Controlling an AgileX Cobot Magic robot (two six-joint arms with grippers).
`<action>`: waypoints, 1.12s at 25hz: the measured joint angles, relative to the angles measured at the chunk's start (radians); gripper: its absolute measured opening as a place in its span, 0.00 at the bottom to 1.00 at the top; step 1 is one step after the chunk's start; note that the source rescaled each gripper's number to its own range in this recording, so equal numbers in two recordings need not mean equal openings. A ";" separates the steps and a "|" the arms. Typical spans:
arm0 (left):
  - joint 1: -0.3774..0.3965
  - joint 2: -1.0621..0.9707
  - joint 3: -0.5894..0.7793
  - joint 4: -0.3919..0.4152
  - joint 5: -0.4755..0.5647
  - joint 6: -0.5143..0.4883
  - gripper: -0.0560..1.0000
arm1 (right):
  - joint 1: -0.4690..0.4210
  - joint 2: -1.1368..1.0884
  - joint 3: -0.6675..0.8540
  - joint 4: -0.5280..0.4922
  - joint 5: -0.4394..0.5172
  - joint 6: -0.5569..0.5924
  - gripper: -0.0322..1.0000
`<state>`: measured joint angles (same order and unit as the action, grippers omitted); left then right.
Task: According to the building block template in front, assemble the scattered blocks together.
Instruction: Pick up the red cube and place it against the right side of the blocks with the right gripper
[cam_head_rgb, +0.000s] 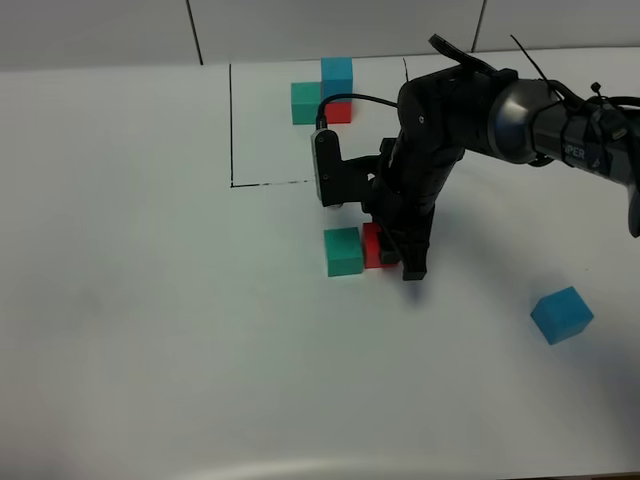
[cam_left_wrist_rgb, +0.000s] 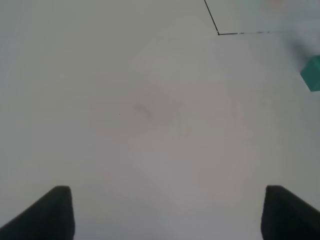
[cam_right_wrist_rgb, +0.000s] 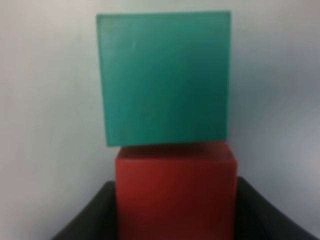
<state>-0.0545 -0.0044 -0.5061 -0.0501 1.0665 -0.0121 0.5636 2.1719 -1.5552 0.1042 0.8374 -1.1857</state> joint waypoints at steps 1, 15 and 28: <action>0.000 0.000 0.000 0.000 0.000 0.000 0.76 | 0.000 0.000 0.000 0.004 -0.001 0.000 0.05; 0.000 0.000 0.000 0.000 0.000 0.000 0.76 | 0.000 0.000 0.000 0.009 0.019 0.001 0.05; 0.000 0.000 0.000 0.000 0.000 0.000 0.76 | 0.000 0.000 0.000 0.009 0.026 0.000 0.08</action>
<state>-0.0545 -0.0044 -0.5061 -0.0501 1.0665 -0.0121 0.5640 2.1721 -1.5552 0.1135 0.8637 -1.1859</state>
